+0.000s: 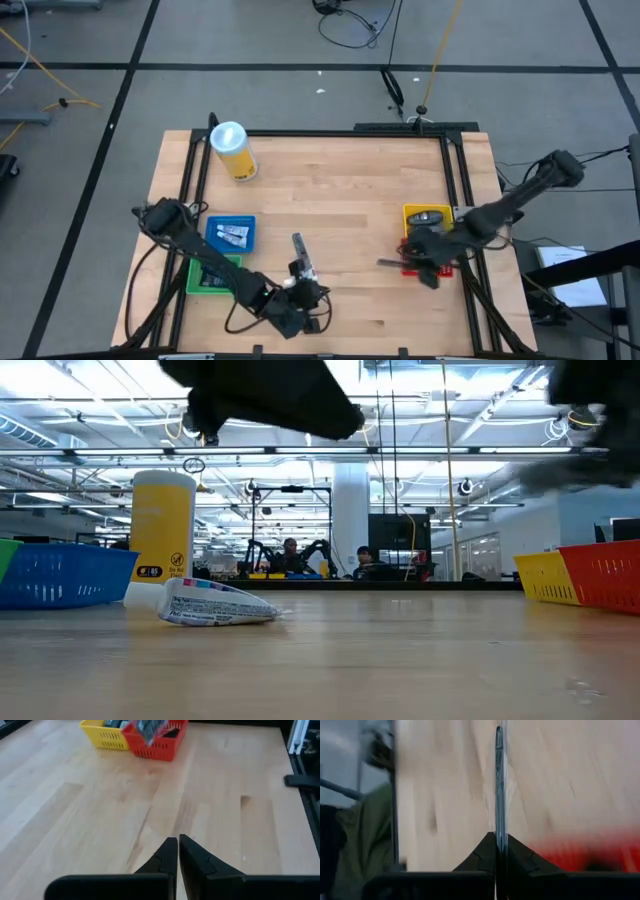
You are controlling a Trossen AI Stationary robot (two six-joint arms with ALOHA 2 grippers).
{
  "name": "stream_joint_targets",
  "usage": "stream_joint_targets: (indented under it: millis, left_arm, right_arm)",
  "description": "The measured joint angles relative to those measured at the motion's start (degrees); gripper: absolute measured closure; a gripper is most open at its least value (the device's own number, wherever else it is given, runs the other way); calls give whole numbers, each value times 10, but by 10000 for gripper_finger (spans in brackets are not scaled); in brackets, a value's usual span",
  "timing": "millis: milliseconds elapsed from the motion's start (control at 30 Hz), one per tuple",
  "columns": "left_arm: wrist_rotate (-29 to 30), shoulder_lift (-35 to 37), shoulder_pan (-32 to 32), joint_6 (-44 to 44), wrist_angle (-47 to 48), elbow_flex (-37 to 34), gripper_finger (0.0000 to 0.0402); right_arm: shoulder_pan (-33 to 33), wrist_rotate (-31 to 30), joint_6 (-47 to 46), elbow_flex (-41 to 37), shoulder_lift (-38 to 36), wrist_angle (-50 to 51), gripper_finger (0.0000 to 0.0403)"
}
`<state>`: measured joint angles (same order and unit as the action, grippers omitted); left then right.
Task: Pick & Place Travel size toiletries
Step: Put the black comb into the red basket
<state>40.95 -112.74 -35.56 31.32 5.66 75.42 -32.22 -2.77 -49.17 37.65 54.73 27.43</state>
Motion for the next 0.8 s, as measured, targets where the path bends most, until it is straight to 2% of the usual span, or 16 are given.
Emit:
stream_joint_targets:
  millis: [100,200,333,433,633,800]
  left_arm:
    - [4,-11,-2,3,1,0,382]
    - [7,-14,4,6,0,0,382]
    - [0,-14,11,17,2,0,382]
    - [0,-14,13,19,2,0,382]
    - [-7,-14,15,22,2,0,382]
    - [-9,-14,17,20,2,0,382]
  right_arm:
    - [-48,15,-134,5,-72,149,397]
    - [-91,15,-250,7,-119,240,397]
    - [-114,11,-319,6,-127,318,395]
    - [-112,12,-317,-12,-121,296,390]
    - [-95,13,-275,-73,-104,182,371]
    - [-81,13,-230,-110,-104,124,327]
